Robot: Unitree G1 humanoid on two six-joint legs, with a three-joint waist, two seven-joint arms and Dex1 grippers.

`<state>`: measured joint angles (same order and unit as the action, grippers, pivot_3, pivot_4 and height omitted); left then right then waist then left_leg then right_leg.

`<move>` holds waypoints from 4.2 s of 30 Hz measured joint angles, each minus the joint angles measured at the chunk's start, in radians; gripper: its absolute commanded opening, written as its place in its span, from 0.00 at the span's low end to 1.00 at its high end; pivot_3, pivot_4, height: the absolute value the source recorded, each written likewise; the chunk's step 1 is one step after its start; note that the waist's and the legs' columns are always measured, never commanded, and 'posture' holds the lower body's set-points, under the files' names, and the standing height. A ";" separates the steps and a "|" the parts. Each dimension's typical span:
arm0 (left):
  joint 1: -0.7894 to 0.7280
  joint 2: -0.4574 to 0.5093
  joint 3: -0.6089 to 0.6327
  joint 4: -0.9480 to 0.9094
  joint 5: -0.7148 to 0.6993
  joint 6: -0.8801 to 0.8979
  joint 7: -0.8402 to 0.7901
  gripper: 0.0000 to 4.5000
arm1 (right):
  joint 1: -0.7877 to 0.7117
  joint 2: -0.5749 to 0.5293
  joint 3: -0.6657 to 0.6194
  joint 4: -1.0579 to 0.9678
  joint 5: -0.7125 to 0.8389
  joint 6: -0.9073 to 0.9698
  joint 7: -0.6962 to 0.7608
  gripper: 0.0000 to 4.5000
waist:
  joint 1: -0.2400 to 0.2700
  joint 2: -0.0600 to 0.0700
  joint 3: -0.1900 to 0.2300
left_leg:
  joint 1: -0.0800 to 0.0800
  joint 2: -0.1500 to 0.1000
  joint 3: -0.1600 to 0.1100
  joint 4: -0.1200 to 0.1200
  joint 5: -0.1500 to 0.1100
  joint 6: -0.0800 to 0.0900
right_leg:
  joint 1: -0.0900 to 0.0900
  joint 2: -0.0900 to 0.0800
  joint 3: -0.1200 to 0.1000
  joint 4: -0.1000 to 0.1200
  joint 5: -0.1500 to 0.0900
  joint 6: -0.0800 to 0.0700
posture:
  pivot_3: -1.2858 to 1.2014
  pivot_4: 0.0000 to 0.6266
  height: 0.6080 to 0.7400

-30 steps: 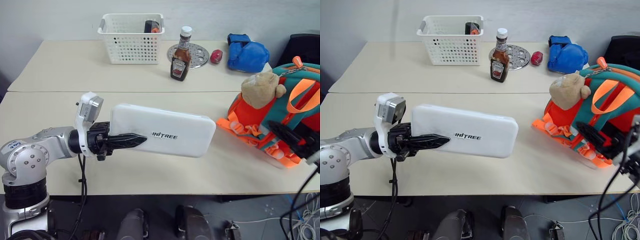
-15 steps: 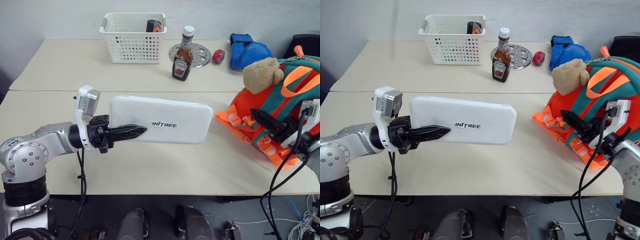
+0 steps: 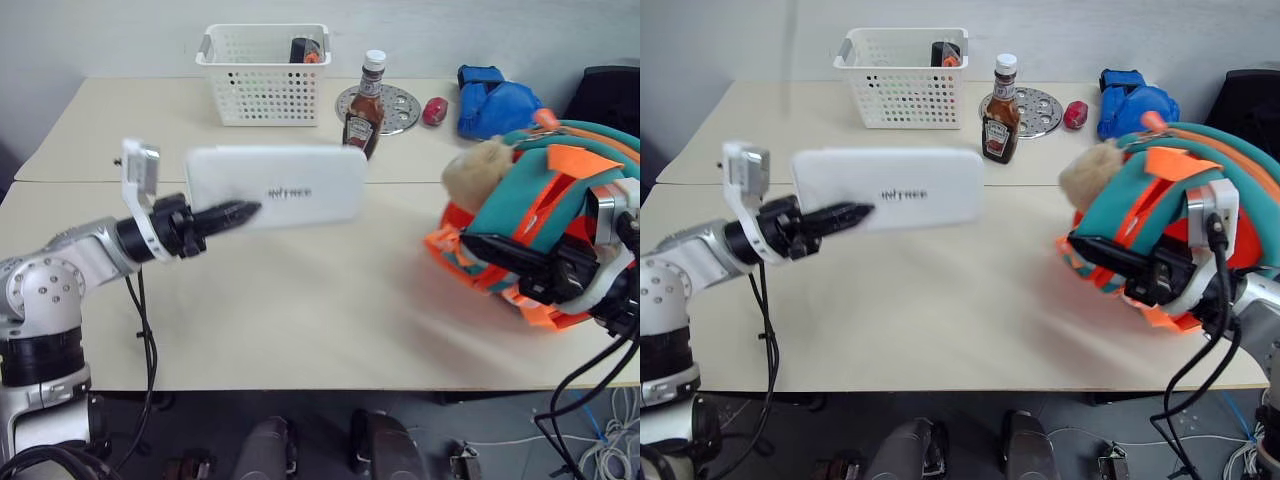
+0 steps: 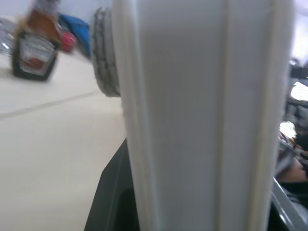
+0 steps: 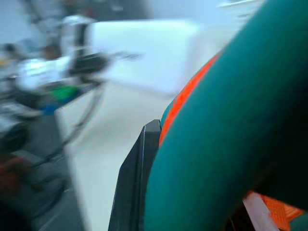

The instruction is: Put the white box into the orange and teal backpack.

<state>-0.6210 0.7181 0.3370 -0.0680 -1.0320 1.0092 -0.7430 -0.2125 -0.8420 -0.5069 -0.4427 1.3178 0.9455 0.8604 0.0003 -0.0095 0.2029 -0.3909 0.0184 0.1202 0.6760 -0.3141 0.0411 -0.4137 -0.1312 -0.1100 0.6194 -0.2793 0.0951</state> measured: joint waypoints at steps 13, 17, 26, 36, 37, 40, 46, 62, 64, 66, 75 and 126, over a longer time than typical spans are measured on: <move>0.019 0.078 -0.002 -0.020 0.024 -0.033 -0.151 0.30 | 0.142 -0.202 0.057 -0.191 0.000 0.003 0.297 0.01 | 0.010 -0.001 0.000 | -0.001 0.000 0.000 -0.009 0.000 0.000 | 0.000 0.001 -0.002 -0.008 0.000 0.001 | 0.52 0.24 1.00; 0.040 0.111 -0.002 -0.061 0.011 -0.027 -0.201 0.30 | 0.239 -0.206 0.110 -0.214 -0.192 -0.112 0.406 0.01 | 0.014 -0.001 0.000 | 0.000 -0.002 0.003 -0.008 0.001 0.002 | 0.000 0.002 -0.002 -0.008 0.001 0.004 | 0.52 0.24 1.00; 0.027 0.143 -0.037 -0.110 0.022 -0.049 -0.287 0.30 | 0.223 -0.205 0.118 -0.177 -0.234 -0.162 0.412 0.01 | 0.024 -0.003 0.001 | 0.002 -0.002 0.001 -0.008 0.002 -0.003 | 0.001 -0.001 0.000 -0.008 0.003 0.002 | 0.52 0.24 1.00; -0.151 0.058 -0.261 0.057 0.231 -0.233 -0.412 0.30 | 0.224 -0.211 0.107 -0.146 -0.182 -0.133 0.423 0.01 | 0.027 -0.003 0.001 | 0.001 -0.003 0.001 -0.008 0.003 0.001 | 0.001 0.000 -0.001 -0.009 0.003 0.002 | 0.52 0.24 1.00; -0.174 0.050 -0.272 0.081 0.245 -0.243 -0.425 0.30 | 0.227 -0.221 0.101 -0.145 -0.170 -0.128 0.429 0.01 | 0.027 -0.003 0.001 | 0.000 -0.003 0.001 -0.008 0.004 0.001 | 0.001 0.000 -0.002 -0.009 0.003 0.002 | 0.52 0.24 1.00; -0.209 0.037 -0.290 0.122 0.270 -0.261 -0.461 0.30 | 0.233 -0.236 0.074 -0.146 -0.150 -0.113 0.441 0.01 | 0.026 -0.003 0.001 | 0.000 -0.003 0.001 -0.008 0.004 0.002 | 0.001 0.001 -0.002 -0.009 0.003 0.002 | 0.52 0.24 1.00; -0.219 0.008 -0.322 0.121 0.295 -0.266 -0.516 0.30 | 0.220 -0.236 0.070 -0.144 -0.149 -0.112 0.439 0.01 | 0.027 -0.003 0.001 | 0.000 -0.003 0.000 -0.007 0.004 0.003 | 0.002 0.001 -0.003 -0.009 0.003 0.002 | 0.52 0.24 1.00; -0.285 0.007 -0.375 0.128 0.398 -0.375 -0.597 0.30 | 0.165 -0.248 0.106 -0.130 -0.152 -0.110 0.463 0.01 | 0.026 -0.004 0.002 | -0.002 -0.002 -0.002 0.000 0.004 0.004 | 0.002 -0.001 -0.004 -0.008 0.004 0.003 | 0.52 0.24 1.00; -0.302 0.025 -0.373 0.158 0.411 -0.391 -0.616 0.30 | 0.165 -0.248 0.106 -0.127 -0.158 -0.110 0.463 0.01 | 0.025 -0.004 0.002 | -0.002 -0.002 -0.002 0.000 0.004 0.004 | 0.002 -0.001 -0.004 -0.008 0.004 0.003 | 0.52 0.24 1.00; -0.305 0.038 -0.370 0.171 0.413 -0.393 -0.627 0.30 | 0.166 -0.248 0.106 -0.127 -0.159 -0.110 0.462 0.01 | 0.025 -0.004 0.002 | -0.002 -0.002 -0.002 0.000 0.004 0.004 | 0.002 -0.001 -0.004 -0.008 0.004 0.003 | 0.52 0.24 1.00; -0.307 -0.002 -0.301 0.185 0.388 -0.359 -0.583 0.30 | 0.162 -0.248 0.113 -0.120 -0.169 -0.112 0.448 0.01 | 0.026 -0.004 0.002 | -0.004 -0.002 -0.003 0.004 0.003 0.005 | 0.002 -0.001 -0.004 -0.007 0.004 0.004 | 0.52 0.24 1.00; -0.186 -0.526 -0.611 0.090 0.606 -0.389 -0.189 0.46 | 0.089 -0.173 0.187 -0.106 -0.105 -0.090 0.310 0.00 | 0.033 -0.003 0.001 | -0.006 -0.004 -0.004 0.007 0.003 0.009 | 0.003 -0.001 -0.004 -0.008 0.006 0.007 | 0.52 0.24 1.00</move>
<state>-0.8069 0.1919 -0.2742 0.0218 -0.4264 0.6201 -0.9323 -0.1232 -1.0150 -0.3197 -0.5488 1.2126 0.8557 1.1704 0.0336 -0.0128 0.2043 -0.3970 0.0142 0.1166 0.6830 -0.3113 0.0498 -0.4107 -0.1325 -0.1144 0.6111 -0.2731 0.1025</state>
